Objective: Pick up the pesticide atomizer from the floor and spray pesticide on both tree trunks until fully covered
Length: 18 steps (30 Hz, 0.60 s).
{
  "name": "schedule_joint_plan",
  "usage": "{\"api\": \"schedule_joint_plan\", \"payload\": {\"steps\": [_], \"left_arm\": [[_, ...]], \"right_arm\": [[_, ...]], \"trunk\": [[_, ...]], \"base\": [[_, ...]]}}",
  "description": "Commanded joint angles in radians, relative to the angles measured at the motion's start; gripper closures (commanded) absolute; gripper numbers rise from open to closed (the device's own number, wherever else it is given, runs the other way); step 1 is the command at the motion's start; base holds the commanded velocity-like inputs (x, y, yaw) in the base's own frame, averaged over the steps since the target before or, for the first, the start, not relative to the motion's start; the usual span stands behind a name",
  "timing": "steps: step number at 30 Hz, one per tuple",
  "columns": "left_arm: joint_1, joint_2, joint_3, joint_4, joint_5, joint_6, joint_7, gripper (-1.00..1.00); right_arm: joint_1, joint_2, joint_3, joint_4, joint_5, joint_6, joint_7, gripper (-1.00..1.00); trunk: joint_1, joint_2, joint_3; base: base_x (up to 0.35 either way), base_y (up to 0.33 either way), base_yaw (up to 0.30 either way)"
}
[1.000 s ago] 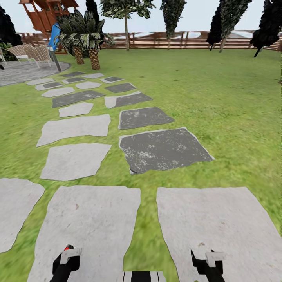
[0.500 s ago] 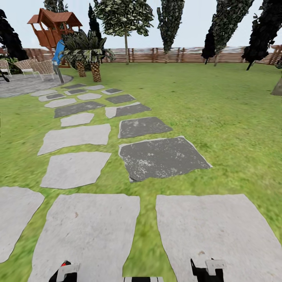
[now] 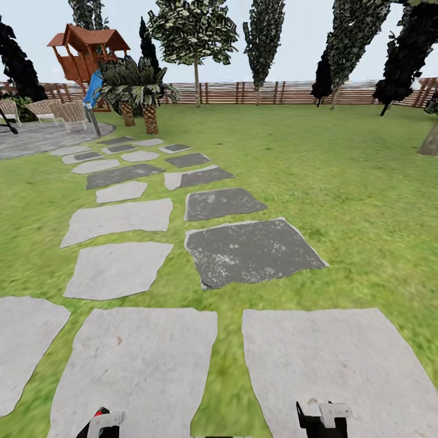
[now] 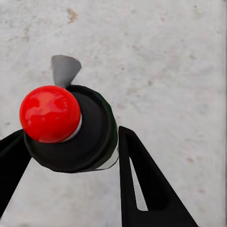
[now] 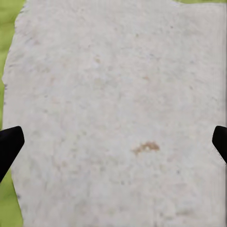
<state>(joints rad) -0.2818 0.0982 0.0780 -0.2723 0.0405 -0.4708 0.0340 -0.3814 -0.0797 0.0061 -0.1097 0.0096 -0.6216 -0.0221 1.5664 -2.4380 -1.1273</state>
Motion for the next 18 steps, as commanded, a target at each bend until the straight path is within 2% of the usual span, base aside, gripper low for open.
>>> {"api": "schedule_joint_plan", "payload": {"steps": [1, 13, 18], "left_arm": [[0.000, 0.000, 0.000, 0.001, 0.004, -0.003, 0.000, 1.00], [0.000, -0.002, 0.000, 0.002, 0.004, -0.003, 0.000, 1.00], [0.000, -0.002, 0.001, 0.002, 0.004, -0.003, 0.000, 1.00]], "right_arm": [[0.000, 0.000, 0.001, 0.001, 0.001, -0.003, -0.003, -1.00], [-0.001, 0.000, 0.002, 0.001, 0.001, -0.003, -0.003, -1.00], [0.000, 0.000, 0.002, 0.002, 0.001, -0.003, -0.003, -1.00]], "trunk": [[-0.004, 0.007, 0.002], [-0.050, 0.091, 0.040], [-0.069, 0.126, 0.059]], "base": [[0.000, 0.000, 0.000], [0.000, 0.000, -0.003], [0.000, 0.000, -0.128]]}}
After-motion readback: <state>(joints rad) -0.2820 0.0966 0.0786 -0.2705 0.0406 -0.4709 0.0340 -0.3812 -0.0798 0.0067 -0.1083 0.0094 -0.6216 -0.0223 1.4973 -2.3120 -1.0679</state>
